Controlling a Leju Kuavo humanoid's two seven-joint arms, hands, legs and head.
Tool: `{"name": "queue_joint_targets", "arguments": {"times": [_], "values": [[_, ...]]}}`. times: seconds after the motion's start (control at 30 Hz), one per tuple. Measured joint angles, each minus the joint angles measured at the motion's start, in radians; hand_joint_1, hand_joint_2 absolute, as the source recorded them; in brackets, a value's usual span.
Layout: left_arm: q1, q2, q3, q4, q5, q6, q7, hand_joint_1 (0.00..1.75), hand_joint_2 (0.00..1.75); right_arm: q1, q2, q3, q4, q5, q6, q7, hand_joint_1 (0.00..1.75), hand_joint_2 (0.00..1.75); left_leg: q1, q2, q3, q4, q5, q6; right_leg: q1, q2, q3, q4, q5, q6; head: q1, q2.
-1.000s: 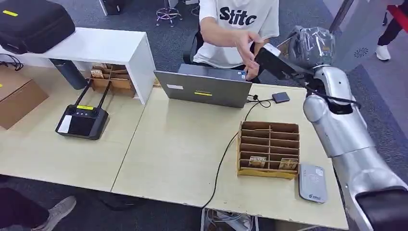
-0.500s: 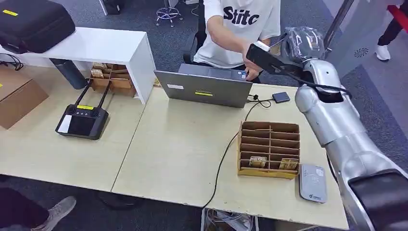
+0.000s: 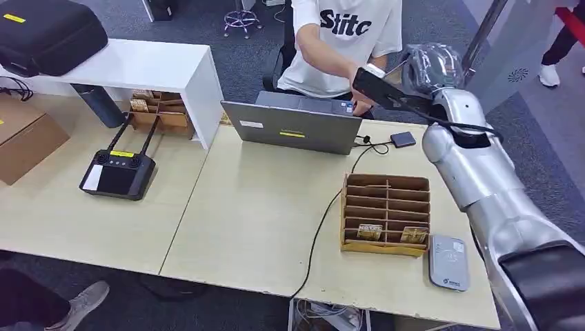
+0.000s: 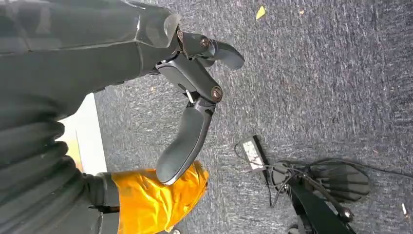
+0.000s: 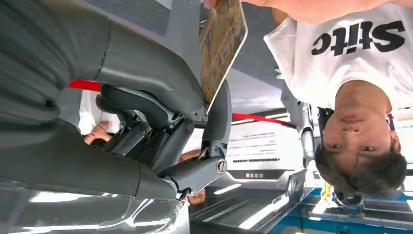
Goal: Pass the card to the sensor for recognition and then transmit it.
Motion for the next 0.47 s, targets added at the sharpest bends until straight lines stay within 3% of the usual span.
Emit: {"name": "queue_joint_targets", "arguments": {"times": [0.47], "values": [[0.012,-0.008,-0.005,-0.004,0.021,-0.032,0.009,0.00,1.75,0.010,0.002,0.002,-0.048,-0.043,-0.011,-0.010,0.00,1.75,0.000,0.000,0.000,0.000,0.000,0.000,0.000,0.000,0.000,0.000,0.000,0.000,0.000,0.000]]}}
